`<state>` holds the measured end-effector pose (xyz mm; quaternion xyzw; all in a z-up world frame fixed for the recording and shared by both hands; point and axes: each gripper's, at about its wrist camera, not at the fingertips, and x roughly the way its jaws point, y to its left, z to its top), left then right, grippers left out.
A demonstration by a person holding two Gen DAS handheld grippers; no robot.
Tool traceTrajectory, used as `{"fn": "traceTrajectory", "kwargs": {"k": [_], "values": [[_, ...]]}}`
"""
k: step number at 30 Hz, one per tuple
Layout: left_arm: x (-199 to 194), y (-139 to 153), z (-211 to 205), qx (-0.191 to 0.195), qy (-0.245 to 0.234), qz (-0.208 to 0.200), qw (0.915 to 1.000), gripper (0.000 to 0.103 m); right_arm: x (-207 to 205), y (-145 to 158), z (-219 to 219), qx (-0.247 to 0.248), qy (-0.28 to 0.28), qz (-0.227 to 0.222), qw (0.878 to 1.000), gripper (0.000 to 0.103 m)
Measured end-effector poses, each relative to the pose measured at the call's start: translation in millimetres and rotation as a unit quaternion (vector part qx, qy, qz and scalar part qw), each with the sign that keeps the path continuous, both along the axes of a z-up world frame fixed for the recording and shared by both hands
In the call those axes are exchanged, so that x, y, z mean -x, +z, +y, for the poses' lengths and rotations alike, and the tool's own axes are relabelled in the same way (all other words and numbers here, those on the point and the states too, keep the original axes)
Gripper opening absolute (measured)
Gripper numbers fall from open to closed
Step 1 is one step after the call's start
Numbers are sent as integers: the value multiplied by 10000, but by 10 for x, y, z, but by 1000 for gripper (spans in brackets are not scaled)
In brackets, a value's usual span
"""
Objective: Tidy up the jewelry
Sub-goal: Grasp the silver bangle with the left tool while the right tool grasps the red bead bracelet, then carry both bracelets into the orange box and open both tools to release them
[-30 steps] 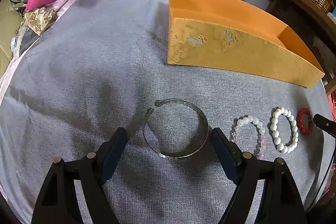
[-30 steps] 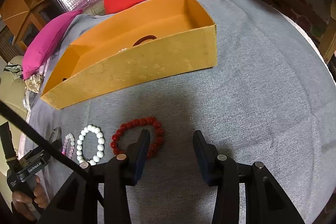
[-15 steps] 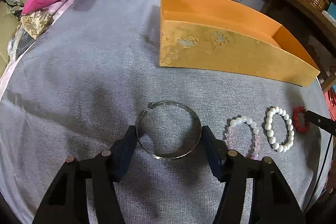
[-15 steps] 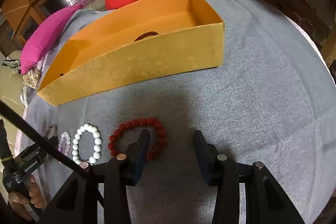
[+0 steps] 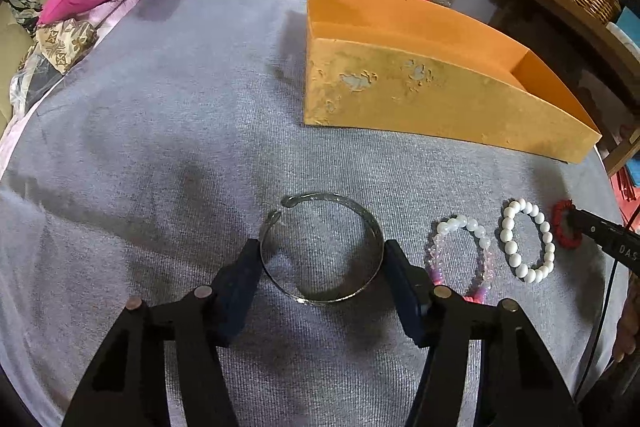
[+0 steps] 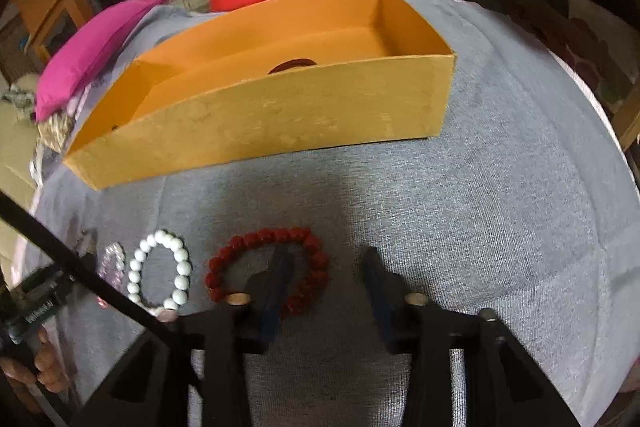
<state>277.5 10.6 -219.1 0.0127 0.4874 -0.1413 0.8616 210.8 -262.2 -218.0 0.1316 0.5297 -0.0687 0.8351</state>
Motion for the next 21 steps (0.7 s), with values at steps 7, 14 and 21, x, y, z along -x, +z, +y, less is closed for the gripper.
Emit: {"fn": "traceTrajectory", "kwargs": {"k": [7, 14, 21], "values": [[61, 27, 19, -39, 6, -42, 10000, 62, -9, -8, 170, 342, 247, -98, 9991, 12], [126, 111, 65, -46, 27, -134, 9999, 62, 10, 55, 112, 192, 174, -258, 9993, 10], [226, 301, 119, 64, 16, -342, 9994, 62, 137, 204, -5, -53, 77, -531, 9985, 10]]}}
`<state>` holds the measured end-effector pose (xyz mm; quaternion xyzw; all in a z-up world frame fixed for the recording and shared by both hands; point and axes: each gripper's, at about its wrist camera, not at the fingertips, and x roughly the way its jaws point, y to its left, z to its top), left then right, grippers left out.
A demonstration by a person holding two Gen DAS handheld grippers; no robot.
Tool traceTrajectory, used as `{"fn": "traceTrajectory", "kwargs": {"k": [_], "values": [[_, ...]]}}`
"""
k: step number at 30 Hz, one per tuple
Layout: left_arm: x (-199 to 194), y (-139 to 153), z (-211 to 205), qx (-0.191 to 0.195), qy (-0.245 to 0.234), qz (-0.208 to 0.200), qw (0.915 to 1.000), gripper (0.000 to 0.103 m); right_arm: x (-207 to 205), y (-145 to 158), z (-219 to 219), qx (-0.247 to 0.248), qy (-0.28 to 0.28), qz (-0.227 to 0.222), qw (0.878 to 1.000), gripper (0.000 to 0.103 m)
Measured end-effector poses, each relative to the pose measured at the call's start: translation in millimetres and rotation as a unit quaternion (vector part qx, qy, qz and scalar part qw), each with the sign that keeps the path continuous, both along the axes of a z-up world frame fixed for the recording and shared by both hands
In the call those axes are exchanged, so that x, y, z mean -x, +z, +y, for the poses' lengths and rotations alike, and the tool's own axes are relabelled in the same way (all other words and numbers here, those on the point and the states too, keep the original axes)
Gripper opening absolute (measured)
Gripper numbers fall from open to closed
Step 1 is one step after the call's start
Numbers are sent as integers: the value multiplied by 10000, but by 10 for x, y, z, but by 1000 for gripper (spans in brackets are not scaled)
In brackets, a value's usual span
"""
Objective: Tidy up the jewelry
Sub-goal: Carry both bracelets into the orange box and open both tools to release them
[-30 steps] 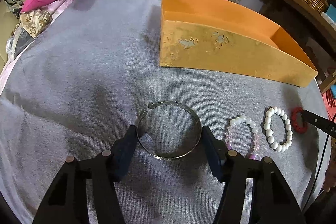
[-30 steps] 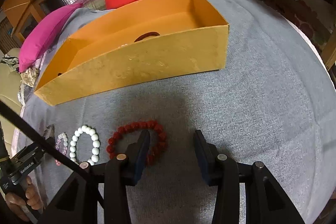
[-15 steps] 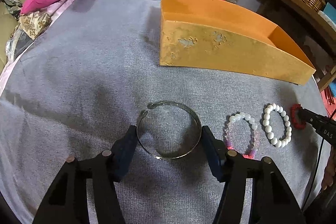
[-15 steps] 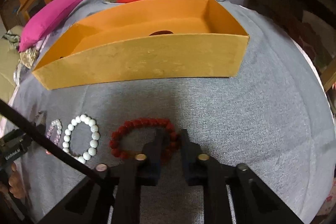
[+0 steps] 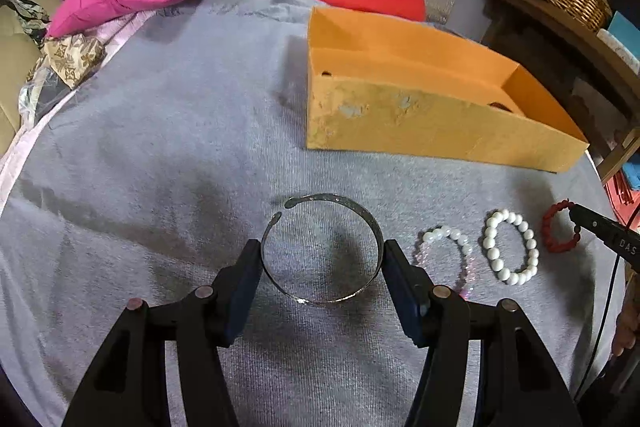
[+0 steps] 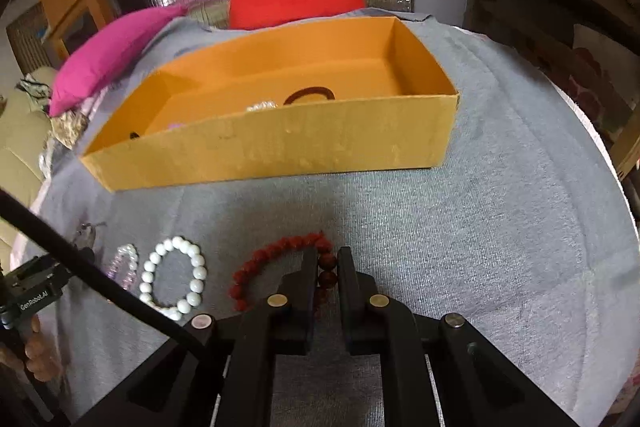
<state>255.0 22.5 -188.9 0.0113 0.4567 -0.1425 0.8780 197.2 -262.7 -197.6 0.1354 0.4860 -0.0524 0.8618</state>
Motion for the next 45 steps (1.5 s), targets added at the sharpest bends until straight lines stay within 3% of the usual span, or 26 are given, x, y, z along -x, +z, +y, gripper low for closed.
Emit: {"fn": "traceTrajectory", "kwargs": {"k": [9, 20, 39, 45], "values": [[142, 188, -102, -80, -118, -327, 9994, 62, 70, 136, -97, -107, -56, -293, 9995, 10], [178, 335, -293, -178, -189, -690, 9973, 62, 214, 450, -56, -133, -29, -1080, 9941, 10], [357, 546, -534, -590, -77, -1291, 9899, 62, 330, 664, 64, -224, 22, -1544, 9878, 10], [200, 801, -558, -327, -117, -1342, 9903, 62, 283, 836, -68, -364, -90, -1751, 9838, 10]]}}
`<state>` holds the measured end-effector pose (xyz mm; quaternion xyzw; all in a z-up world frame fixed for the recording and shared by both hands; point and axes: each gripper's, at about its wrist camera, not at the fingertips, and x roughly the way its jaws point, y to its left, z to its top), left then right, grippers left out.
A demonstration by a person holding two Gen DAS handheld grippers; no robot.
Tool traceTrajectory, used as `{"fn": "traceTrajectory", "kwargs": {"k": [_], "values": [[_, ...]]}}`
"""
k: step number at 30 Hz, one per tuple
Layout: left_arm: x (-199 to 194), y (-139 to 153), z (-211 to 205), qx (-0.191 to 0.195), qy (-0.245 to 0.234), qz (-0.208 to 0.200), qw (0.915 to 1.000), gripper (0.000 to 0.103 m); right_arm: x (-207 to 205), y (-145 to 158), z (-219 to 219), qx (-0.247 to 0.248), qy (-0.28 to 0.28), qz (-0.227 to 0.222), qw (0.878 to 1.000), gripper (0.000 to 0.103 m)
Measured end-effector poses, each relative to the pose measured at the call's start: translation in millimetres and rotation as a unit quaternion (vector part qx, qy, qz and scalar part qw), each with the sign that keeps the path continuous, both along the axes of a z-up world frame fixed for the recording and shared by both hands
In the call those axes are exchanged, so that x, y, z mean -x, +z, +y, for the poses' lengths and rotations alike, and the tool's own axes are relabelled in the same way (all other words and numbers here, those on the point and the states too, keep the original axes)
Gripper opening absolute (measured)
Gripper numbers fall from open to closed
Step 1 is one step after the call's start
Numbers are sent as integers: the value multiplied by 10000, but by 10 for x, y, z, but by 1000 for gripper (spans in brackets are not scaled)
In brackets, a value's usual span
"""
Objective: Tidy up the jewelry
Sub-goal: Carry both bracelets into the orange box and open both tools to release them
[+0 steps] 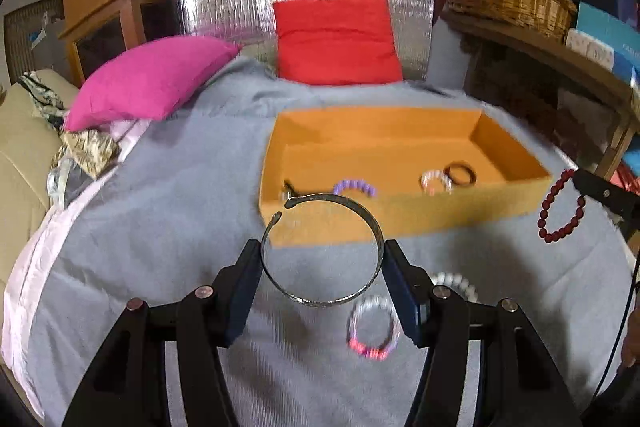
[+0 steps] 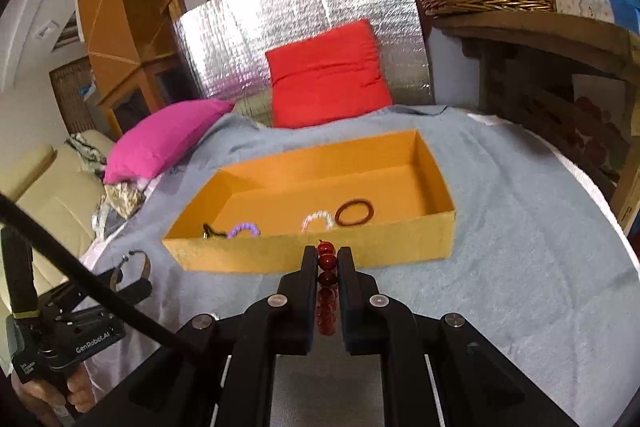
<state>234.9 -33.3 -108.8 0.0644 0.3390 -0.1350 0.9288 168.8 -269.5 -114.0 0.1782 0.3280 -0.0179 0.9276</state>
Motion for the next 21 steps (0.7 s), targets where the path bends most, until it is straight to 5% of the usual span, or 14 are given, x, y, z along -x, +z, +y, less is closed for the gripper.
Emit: {"fn": "traceTrajectory", "kwargs": {"k": [3, 13, 17, 21], "values": [[-163, 176, -27, 189, -55, -34, 9998, 62, -129, 113, -60, -143, -7, -116, 9998, 10], [-989, 387, -329, -71, -362, 53, 9993, 62, -1121, 221, 1, -575, 483, -7, 9972, 11], [-1466, 211, -454, -240, -469, 507, 9973, 62, -1573, 65, 63, -713, 704, 257, 9946, 11], [-1910, -153, -603, -392, -549, 1166, 9909, 62, -2139, -277, 128, -886, 874, 972, 9875, 11]]}}
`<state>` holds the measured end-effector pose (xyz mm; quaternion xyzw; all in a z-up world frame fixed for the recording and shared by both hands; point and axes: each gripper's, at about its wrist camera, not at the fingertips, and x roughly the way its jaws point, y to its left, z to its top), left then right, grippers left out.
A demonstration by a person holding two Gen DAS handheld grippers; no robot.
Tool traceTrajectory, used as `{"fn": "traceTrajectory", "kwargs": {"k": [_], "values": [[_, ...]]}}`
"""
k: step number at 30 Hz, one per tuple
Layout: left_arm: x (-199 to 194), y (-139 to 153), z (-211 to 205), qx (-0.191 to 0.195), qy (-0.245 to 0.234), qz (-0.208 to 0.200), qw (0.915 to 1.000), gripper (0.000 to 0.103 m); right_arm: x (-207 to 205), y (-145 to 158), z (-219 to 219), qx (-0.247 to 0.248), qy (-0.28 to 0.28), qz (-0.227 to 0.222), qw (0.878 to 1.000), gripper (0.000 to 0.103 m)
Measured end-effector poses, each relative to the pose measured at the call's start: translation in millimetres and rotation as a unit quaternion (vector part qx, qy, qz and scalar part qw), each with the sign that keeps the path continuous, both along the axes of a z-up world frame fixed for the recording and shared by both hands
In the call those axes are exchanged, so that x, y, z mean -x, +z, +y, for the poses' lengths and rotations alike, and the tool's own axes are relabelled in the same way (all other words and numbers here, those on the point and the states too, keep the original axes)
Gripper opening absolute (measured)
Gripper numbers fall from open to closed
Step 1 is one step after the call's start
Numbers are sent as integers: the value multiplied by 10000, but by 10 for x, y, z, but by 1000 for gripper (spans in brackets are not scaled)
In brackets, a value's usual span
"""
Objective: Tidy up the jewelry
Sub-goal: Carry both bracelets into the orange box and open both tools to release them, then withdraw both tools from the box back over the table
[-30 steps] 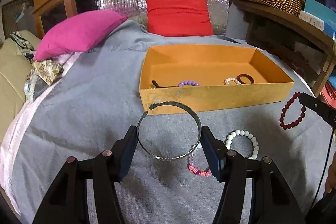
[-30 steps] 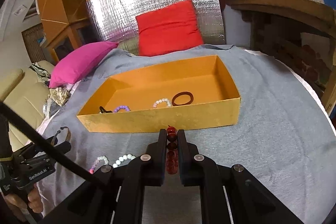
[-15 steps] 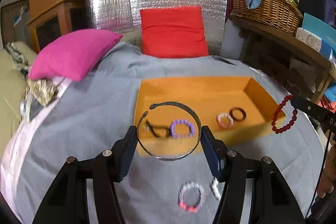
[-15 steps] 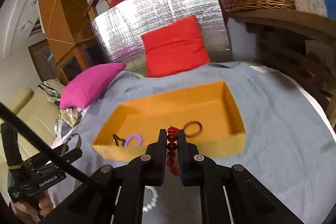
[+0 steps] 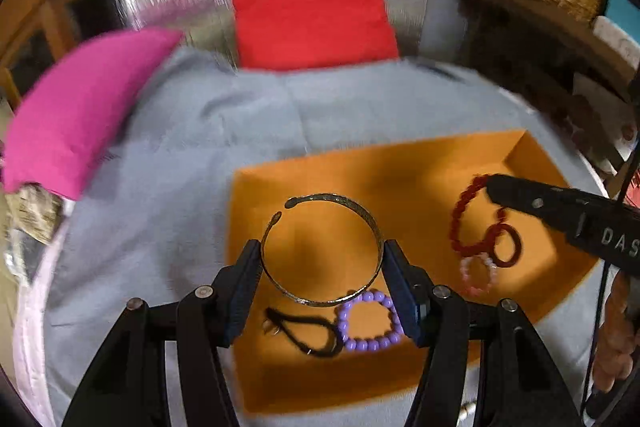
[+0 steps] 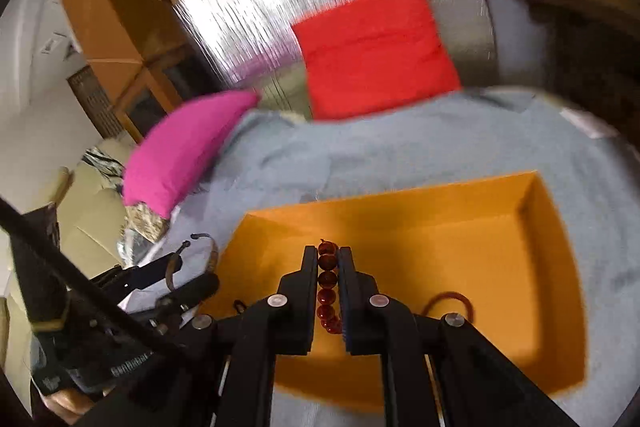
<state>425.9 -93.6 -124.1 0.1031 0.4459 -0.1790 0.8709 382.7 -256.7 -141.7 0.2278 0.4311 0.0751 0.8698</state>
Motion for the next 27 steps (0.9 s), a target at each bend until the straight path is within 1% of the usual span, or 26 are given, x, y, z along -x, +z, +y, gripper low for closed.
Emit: {"fn": "traceTrajectory", "kwargs": {"k": [2, 4, 5, 7, 10, 12, 13, 14, 15, 16, 18, 21, 22, 24, 25, 26, 27], "values": [[-118, -145, -45, 11, 4, 260, 9997, 62, -230, -177, 49, -34, 97, 366, 9993, 11], [-246, -322, -90, -72, 72, 546, 9985, 62, -408, -321, 117, 166, 164, 666, 9975, 11], [-276, -384, -102, -100, 90, 628, 9979, 62, -479, -404, 128, 243, 133, 839, 9961, 11], [-303, -456, -126, -160, 110, 673, 9975, 62, -519, -484, 111, 280, 54, 968, 9949, 11], [-324, -530, -138, -276, 129, 770, 9966, 63, -569, -546, 80, 529, -128, 1080, 9927, 11], [-311, -535, -145, -305, 111, 804, 9962, 63, -574, -556, 56, 547, -220, 1109, 9921, 13], [-285, -521, -141, -333, 118, 770, 9964, 63, -569, -554, 38, 537, -241, 1137, 9918, 16], [-236, -494, -127, -345, 111, 709, 9968, 63, -551, -532, 5, 542, -283, 1135, 9917, 26], [-212, -456, -113, -349, 116, 647, 9972, 63, -511, -501, -13, 560, -329, 1088, 9919, 34], [-146, -392, -81, -346, 159, 512, 9980, 63, -433, -447, -36, 602, -408, 981, 9925, 36], [14, -247, 0, -310, 252, 203, 9990, 63, -258, -329, -81, 615, -478, 768, 9940, 37], [430, 38, 148, -216, 408, -356, 9983, 65, 146, -98, -149, 638, -518, 379, 9959, 37], [574, 109, 190, -216, 477, -518, 9973, 68, 333, 6, -155, 756, -544, 194, 9955, 37], [961, 255, 288, -210, 651, -877, 9938, 68, 655, 166, -146, 889, -609, -56, 9942, 37], [1069, 296, 320, -208, 724, -967, 9925, 69, 826, 239, -139, 897, -608, -156, 9940, 37], [1278, 345, 355, -198, 822, -1101, 9903, 70, 1020, 308, -131, 902, -619, -233, 9937, 37], [1398, 375, 392, -184, 832, -1140, 9898, 72, 1132, 354, -118, 918, -636, -261, 9934, 36]]}}
